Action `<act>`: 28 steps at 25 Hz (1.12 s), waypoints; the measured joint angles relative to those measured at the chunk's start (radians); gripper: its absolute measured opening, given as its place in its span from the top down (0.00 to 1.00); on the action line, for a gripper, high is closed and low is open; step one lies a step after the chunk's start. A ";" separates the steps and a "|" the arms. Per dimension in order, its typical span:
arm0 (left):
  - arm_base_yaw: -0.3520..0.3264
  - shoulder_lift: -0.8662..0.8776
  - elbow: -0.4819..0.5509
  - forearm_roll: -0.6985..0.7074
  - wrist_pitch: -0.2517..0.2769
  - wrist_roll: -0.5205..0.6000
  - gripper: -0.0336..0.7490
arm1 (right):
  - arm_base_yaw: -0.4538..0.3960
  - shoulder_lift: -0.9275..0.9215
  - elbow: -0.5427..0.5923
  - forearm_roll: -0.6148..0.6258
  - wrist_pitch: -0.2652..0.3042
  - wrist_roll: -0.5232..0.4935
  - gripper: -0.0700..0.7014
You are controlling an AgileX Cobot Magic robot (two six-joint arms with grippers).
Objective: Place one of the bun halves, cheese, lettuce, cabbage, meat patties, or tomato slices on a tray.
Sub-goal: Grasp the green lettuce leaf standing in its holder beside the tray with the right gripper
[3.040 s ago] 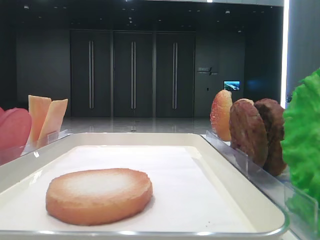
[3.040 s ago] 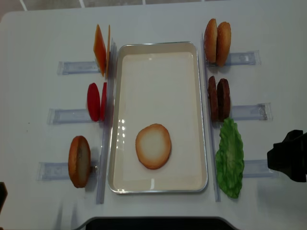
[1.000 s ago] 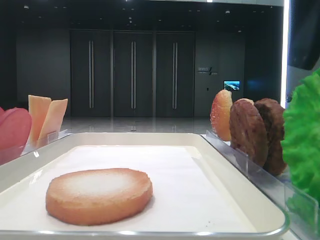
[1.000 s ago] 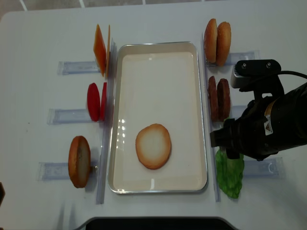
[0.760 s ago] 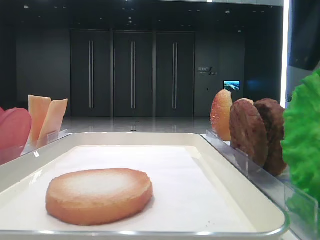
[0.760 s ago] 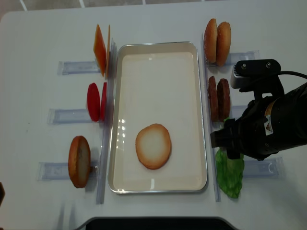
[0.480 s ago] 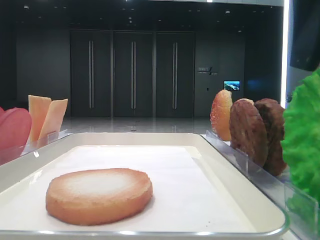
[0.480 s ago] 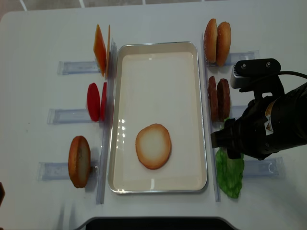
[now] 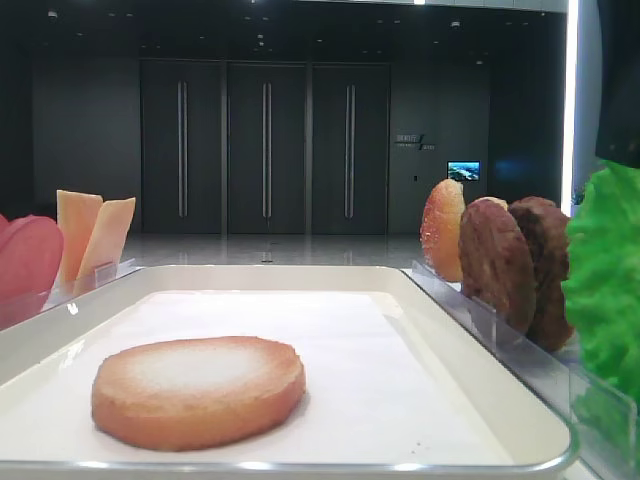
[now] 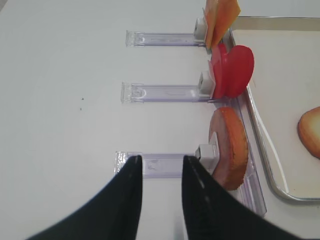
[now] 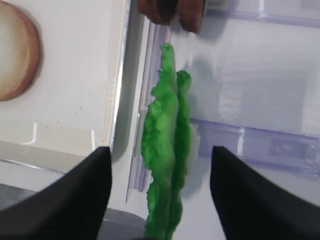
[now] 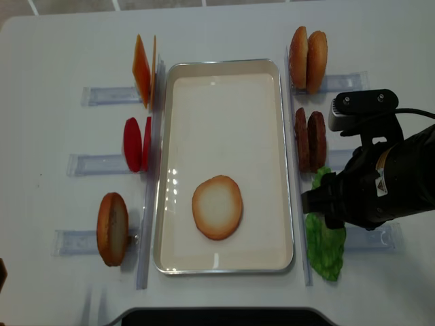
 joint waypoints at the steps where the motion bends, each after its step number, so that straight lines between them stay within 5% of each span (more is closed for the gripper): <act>1: 0.000 0.000 0.000 0.000 0.000 0.000 0.69 | 0.000 0.000 0.000 -0.001 -0.005 0.000 0.39; 4: 0.000 0.000 0.000 0.000 0.000 0.000 0.69 | 0.000 0.001 0.000 -0.009 -0.027 -0.001 0.44; 14: 0.000 0.000 0.000 0.000 0.000 0.000 0.69 | 0.000 0.001 0.001 -0.015 -0.046 0.002 0.88; 28: 0.000 0.000 0.000 0.000 0.000 0.000 0.69 | 0.010 0.002 -0.009 0.009 -0.023 0.003 0.89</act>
